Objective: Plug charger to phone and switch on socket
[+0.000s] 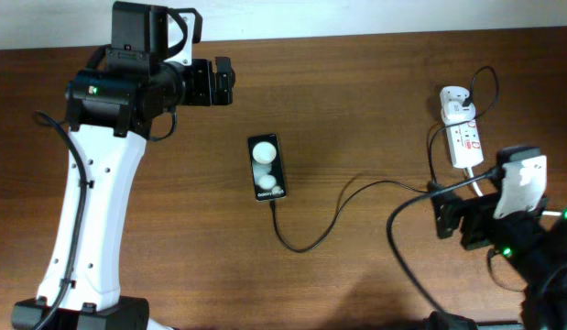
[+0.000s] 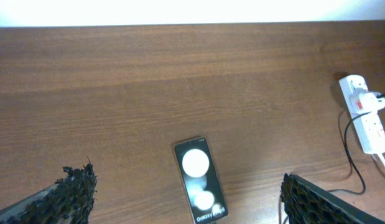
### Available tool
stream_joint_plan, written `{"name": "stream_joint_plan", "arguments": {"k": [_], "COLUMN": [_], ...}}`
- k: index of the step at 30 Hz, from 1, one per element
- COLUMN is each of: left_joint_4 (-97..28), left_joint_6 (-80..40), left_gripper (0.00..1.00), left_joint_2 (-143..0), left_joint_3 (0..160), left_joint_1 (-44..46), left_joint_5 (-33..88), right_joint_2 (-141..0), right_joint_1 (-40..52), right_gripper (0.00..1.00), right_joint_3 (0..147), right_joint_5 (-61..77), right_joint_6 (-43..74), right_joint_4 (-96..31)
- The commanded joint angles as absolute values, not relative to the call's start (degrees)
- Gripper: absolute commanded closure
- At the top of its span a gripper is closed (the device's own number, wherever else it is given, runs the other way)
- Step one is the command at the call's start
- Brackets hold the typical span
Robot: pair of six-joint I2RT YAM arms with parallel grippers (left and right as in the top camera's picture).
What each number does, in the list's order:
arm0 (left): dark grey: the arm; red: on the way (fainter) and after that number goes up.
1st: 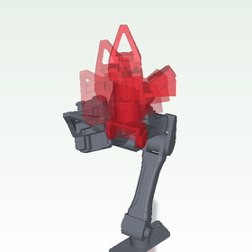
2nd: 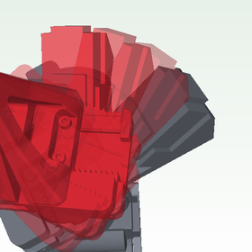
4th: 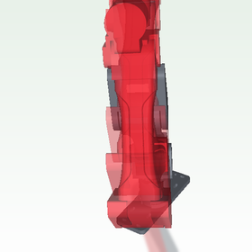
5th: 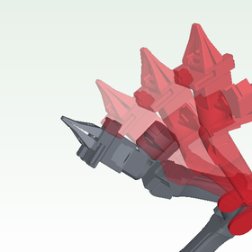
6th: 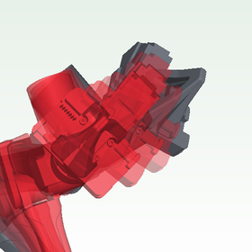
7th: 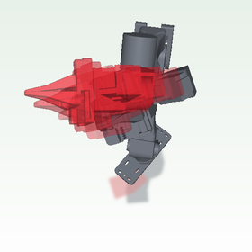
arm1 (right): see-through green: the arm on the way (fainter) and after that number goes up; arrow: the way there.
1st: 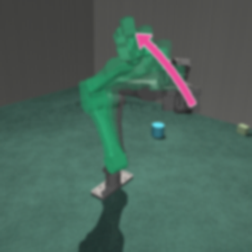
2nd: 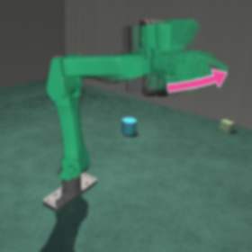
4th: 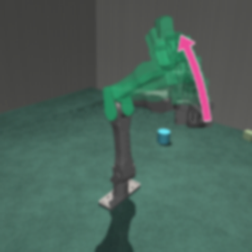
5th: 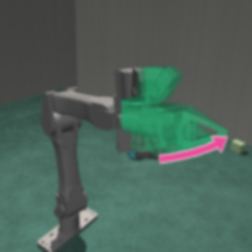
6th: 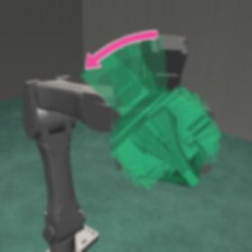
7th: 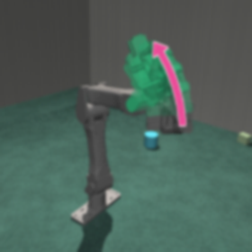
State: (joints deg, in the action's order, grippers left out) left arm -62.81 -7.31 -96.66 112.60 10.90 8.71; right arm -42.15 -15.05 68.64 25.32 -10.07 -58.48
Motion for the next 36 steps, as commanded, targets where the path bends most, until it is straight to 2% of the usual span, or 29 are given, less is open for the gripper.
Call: {"name": "stream_joint_plan", "arguments": {"k": [1, 2, 7, 13, 18, 22, 36], "left_joint_4": [-62.7, -62.7, -62.7, -62.7, -62.7, -62.7, -62.7], "left_joint_6": [-7.2, -7.2, -7.2, -7.2, -7.2, -7.2, -7.2], "left_gripper": [0.01, 0.01, 0.01, 0.01, 0.01, 0.01, 0.01], "left_joint_2": [-96.5, -96.5, -96.5, -96.5, -96.5, -96.5, -96.5], "left_joint_3": [112.7, 112.7, 112.7, 112.7, 112.7, 112.7, 112.7], "left_joint_1": [10.7, 10.7, 10.7, 10.7, 10.7, 10.7, 10.7], "left_joint_5": [8.5, 8.5, 8.5, 8.5, 8.5, 8.5, 8.5], "right_joint_2": [-35.1, -31.0, -17.4, -2.7, -0.2, -0.3, -0.4], "right_joint_1": [-7.2, -4.7, -1.0, -1.0, -1.0, -1.1, -1.1], "right_gripper": [0.01, 0.01, 0.02, 0.01, 0.01, 0.01, 0.01], "right_joint_3": [56.3, 48.9, 25.2, 7.8, 0.3, 0.3, 0.3], "right_joint_5": [13.3, 11.3, 10.3, 9.8, 9.8, 10.0, 9.8], "right_joint_6": [-3.3, -3.3, -3.3, -3.4, -3.4, -3.7, -3.8], "right_joint_4": [-46.5, -38.7, -17.6, -6.3, 1.1, -3.7, -3.6]}}
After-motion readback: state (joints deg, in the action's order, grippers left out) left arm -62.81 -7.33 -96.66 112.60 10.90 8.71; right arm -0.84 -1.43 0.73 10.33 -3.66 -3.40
